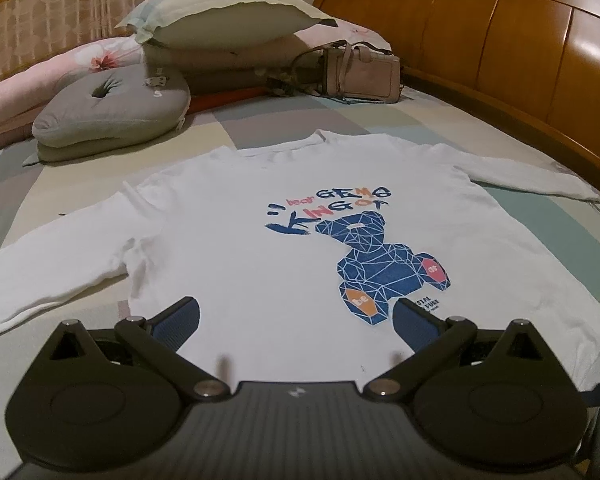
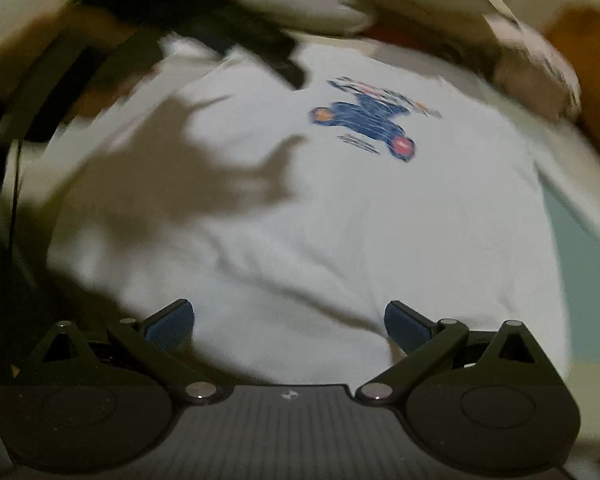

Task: Fold clothes

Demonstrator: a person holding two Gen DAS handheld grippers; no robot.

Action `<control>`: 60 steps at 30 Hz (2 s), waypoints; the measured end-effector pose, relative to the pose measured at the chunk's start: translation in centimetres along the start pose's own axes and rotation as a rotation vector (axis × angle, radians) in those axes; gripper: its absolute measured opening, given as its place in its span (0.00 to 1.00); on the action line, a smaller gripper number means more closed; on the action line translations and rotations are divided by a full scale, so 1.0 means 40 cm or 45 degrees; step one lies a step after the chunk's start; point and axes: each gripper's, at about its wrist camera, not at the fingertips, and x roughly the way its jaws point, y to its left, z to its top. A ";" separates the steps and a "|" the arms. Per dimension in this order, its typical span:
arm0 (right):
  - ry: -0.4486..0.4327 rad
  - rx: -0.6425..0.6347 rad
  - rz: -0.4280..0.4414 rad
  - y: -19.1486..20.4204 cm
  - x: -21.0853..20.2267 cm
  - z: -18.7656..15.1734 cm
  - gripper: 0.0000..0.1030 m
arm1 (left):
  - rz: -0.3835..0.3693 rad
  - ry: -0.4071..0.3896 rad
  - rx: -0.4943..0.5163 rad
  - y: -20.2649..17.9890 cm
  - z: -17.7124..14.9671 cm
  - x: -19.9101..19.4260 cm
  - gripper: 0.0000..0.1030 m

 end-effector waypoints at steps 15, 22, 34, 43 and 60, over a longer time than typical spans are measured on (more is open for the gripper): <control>-0.028 0.194 0.026 -0.004 0.042 0.057 1.00 | 0.001 -0.009 -0.020 0.014 0.001 -0.010 0.99; -0.057 0.209 -0.034 -0.077 -0.020 0.041 1.00 | -0.002 -0.008 0.003 0.005 -0.004 -0.013 0.99; -0.019 0.351 -0.079 -0.159 0.001 -0.015 1.00 | 0.008 0.014 0.029 -0.008 -0.007 0.001 0.99; 0.021 0.435 -0.072 -0.188 -0.002 -0.035 1.00 | 0.009 0.023 0.042 -0.008 -0.012 0.002 0.99; 0.008 0.613 -0.148 -0.346 -0.012 -0.071 1.00 | 0.009 0.034 0.039 -0.008 -0.012 0.012 0.99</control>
